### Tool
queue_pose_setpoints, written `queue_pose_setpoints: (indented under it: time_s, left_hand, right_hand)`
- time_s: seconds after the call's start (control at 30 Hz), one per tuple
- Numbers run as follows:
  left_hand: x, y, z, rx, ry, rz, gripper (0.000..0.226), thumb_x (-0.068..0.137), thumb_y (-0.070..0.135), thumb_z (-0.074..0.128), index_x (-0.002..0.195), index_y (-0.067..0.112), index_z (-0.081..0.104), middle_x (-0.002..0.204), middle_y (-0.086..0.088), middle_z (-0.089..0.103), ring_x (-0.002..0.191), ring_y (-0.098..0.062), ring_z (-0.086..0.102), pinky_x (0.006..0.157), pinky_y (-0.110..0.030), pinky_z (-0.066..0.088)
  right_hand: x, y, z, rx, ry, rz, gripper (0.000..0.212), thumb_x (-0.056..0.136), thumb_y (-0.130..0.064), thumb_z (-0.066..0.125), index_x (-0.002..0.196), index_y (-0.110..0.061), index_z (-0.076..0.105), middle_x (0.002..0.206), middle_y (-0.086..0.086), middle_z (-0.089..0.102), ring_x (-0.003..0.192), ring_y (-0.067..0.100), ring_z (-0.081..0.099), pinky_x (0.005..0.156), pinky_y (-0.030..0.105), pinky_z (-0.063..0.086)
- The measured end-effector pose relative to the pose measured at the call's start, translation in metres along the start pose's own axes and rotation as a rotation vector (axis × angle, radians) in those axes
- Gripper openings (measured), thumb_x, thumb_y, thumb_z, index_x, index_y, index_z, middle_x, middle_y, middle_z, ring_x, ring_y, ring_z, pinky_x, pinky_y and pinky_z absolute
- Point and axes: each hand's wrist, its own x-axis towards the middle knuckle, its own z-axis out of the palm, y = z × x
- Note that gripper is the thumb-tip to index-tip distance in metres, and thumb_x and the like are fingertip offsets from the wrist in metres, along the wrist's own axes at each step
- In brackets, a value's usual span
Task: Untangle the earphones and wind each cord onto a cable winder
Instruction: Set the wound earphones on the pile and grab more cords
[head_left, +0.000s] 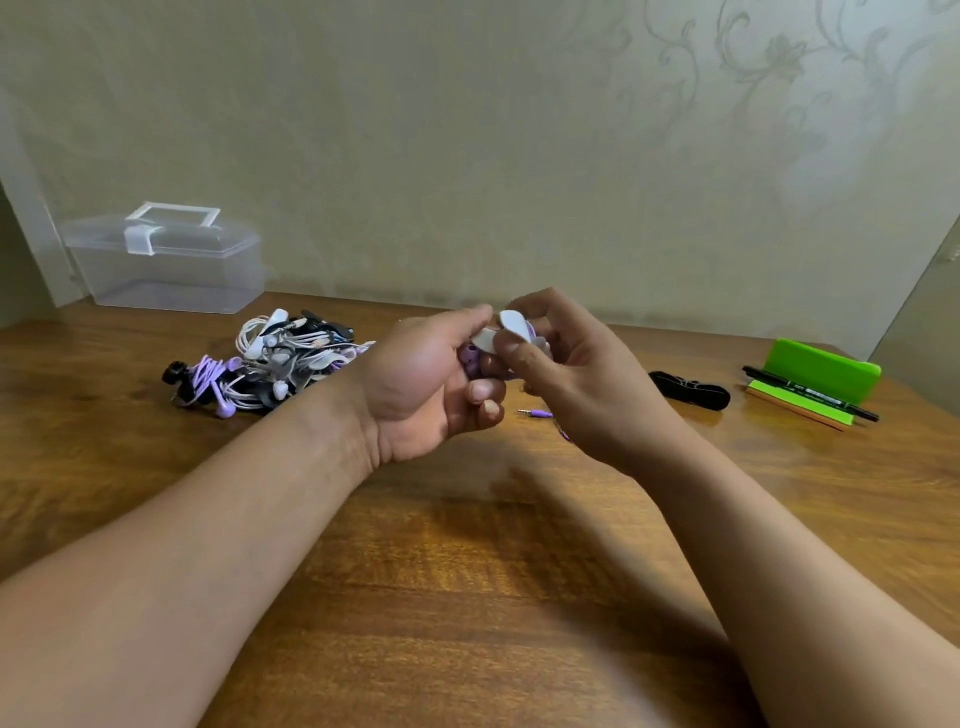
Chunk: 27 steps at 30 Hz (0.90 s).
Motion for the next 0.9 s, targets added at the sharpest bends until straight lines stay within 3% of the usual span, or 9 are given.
queue_pose_setpoints:
  time_s: [0.17,0.27,0.43,0.5,0.6,0.7,0.83,0.9]
  left_hand:
    - [0.0002,0.0015,0.0016,-0.025,-0.002,0.017,0.036,0.109,0.034,0.040,0.098,0.014,0.068,0.074,0.001,0.043,0.057,-0.011,0.029,0.047,-0.021,0.032]
    - [0.0002,0.0025,0.0022,-0.035,-0.018,0.006,0.045,0.109,0.036,0.038,0.085,0.017,0.071,0.066,0.004,0.044,0.057,-0.010,0.027,0.048,-0.021,0.027]
    - [0.0001,0.0030,0.0019,-0.011,0.017,0.019,0.024,0.106,0.023,0.047,0.087,0.015,0.058,0.068,0.003,0.038,0.056,-0.009,0.025,0.043,-0.019,0.027]
    - [0.0004,0.0027,0.0020,0.011,0.036,0.034,0.020,0.104,0.018,0.047,0.088,0.014,0.058,0.068,0.003,0.039,0.056,-0.009,0.025,0.044,-0.020,0.025]
    - [0.0004,0.0025,0.0008,0.035,0.077,0.041,0.019,0.104,0.017,0.047,0.089,0.013,0.059,0.067,0.002,0.042,0.055,-0.010,0.027,0.043,-0.020,0.026]
    - [0.0013,0.0003,0.0003,0.034,0.112,0.033,0.018,0.103,0.015,0.046,0.091,0.012,0.059,0.068,0.000,0.043,0.054,-0.011,0.028,0.041,-0.021,0.027]
    - [0.0001,0.0030,0.0030,0.019,0.083,0.040,0.016,0.100,0.008,0.042,0.092,0.012,0.055,0.069,0.001,0.036,0.053,-0.010,0.027,0.041,-0.020,0.027]
    - [-0.0016,0.0050,0.0027,0.104,0.066,0.063,0.013,0.100,0.010,0.048,0.106,0.010,0.060,0.068,0.001,0.043,0.057,-0.012,0.034,0.047,-0.021,0.032]
  right_hand:
    - [0.0011,-0.0020,0.0018,0.039,0.006,-0.022,0.011,0.103,-0.025,0.066,0.113,-0.024,0.069,0.097,-0.001,0.075,0.092,0.019,0.069,0.089,0.052,0.056]
    - [0.0008,-0.0044,0.0015,0.134,0.006,-0.017,0.010,0.102,-0.022,0.069,0.111,-0.019,0.069,0.100,0.007,0.076,0.098,0.030,0.071,0.090,0.058,0.055]
    - [0.0007,-0.0033,-0.0042,0.159,-0.063,-0.003,0.011,0.099,-0.027,0.073,0.106,-0.020,0.068,0.106,0.019,0.070,0.101,0.046,0.065,0.083,0.066,0.054]
    - [0.0006,-0.0033,-0.0061,0.110,-0.089,-0.002,0.012,0.099,-0.031,0.071,0.108,-0.024,0.068,0.104,0.015,0.071,0.099,0.045,0.064,0.082,0.066,0.054]
    - [0.0003,-0.0039,-0.0041,-0.009,-0.075,-0.002,0.017,0.098,-0.041,0.071,0.109,-0.029,0.067,0.098,0.001,0.071,0.092,0.029,0.067,0.084,0.060,0.056]
    - [0.0006,-0.0036,0.0000,-0.090,-0.059,0.016,0.024,0.097,-0.050,0.069,0.107,-0.028,0.063,0.097,0.002,0.070,0.090,0.027,0.067,0.082,0.059,0.056]
    - [0.0025,-0.0027,-0.0031,0.084,-0.026,0.071,0.029,0.096,-0.044,0.074,0.101,-0.018,0.062,0.098,0.009,0.074,0.094,0.029,0.074,0.085,0.060,0.060]
    - [0.0039,-0.0034,-0.0073,0.141,-0.012,0.081,0.025,0.098,-0.037,0.073,0.099,-0.015,0.061,0.093,0.005,0.076,0.090,0.022,0.076,0.083,0.050,0.063]
